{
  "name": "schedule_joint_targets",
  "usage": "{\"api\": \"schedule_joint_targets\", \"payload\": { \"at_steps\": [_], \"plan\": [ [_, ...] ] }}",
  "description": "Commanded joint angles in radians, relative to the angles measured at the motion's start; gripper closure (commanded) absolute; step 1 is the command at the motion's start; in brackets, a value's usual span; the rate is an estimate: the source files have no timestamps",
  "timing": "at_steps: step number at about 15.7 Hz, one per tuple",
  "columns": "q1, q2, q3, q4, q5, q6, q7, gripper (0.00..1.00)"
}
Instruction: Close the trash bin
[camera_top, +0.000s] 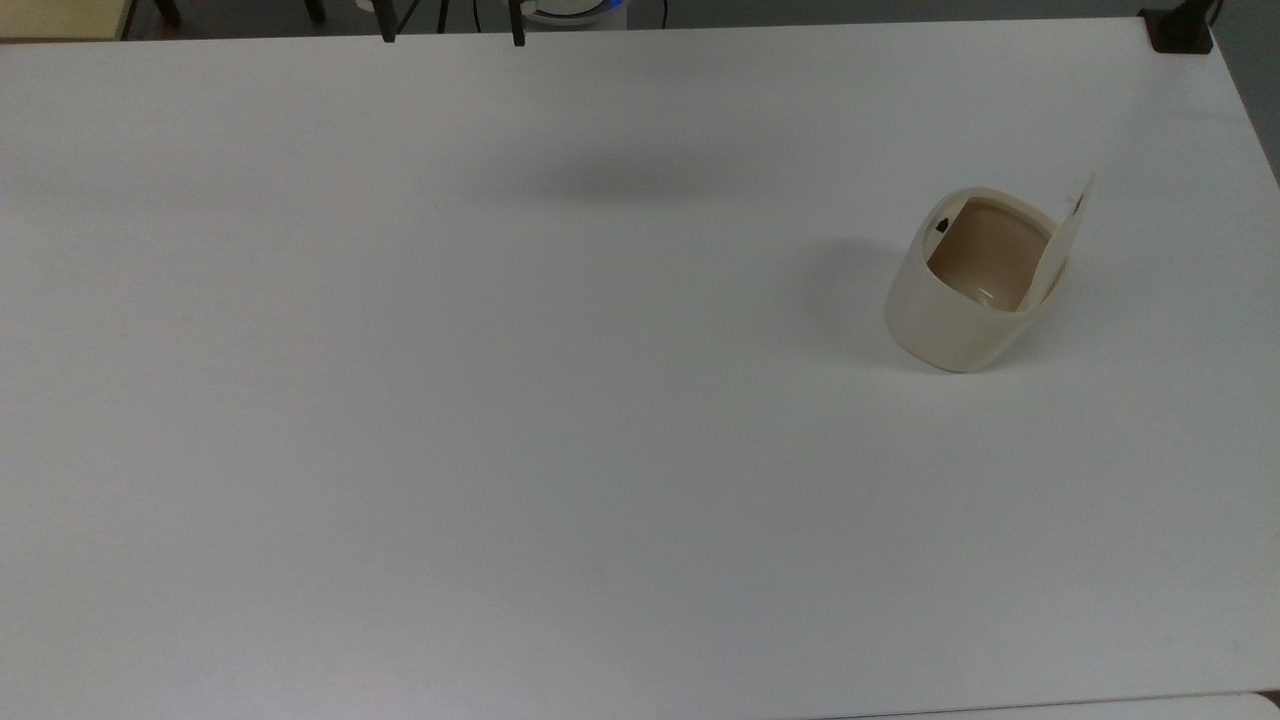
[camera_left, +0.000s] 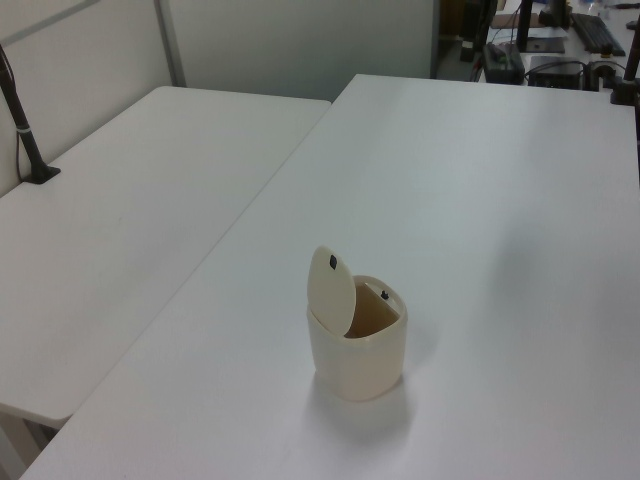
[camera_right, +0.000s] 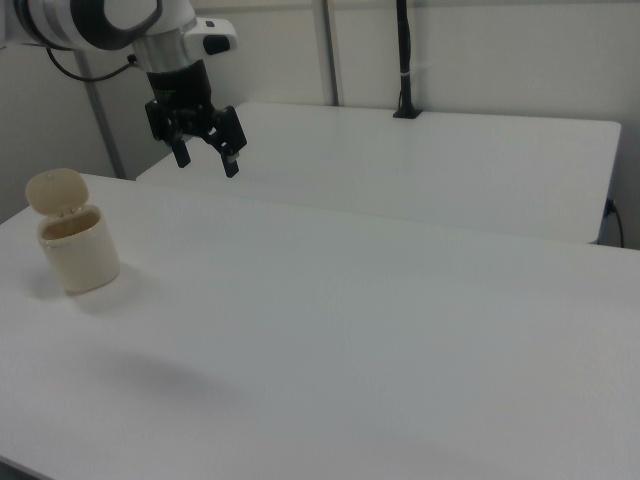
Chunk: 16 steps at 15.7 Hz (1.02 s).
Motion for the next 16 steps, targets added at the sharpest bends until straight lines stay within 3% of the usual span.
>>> {"api": "schedule_joint_targets", "payload": {
  "at_steps": [1,6,9,13,16],
  "plan": [
    [0.011,-0.015,-0.005,-0.024,0.008,0.012,-0.004,0.0],
    [0.042,-0.021,0.001,-0.017,0.01,-0.04,0.008,0.0],
    [0.072,-0.015,0.013,-0.014,0.065,-0.037,0.08,0.0],
    [0.178,-0.003,0.015,0.02,0.089,-0.027,0.217,0.0],
    [0.284,0.067,0.015,0.074,0.099,-0.016,0.321,0.0]
  ]
}}
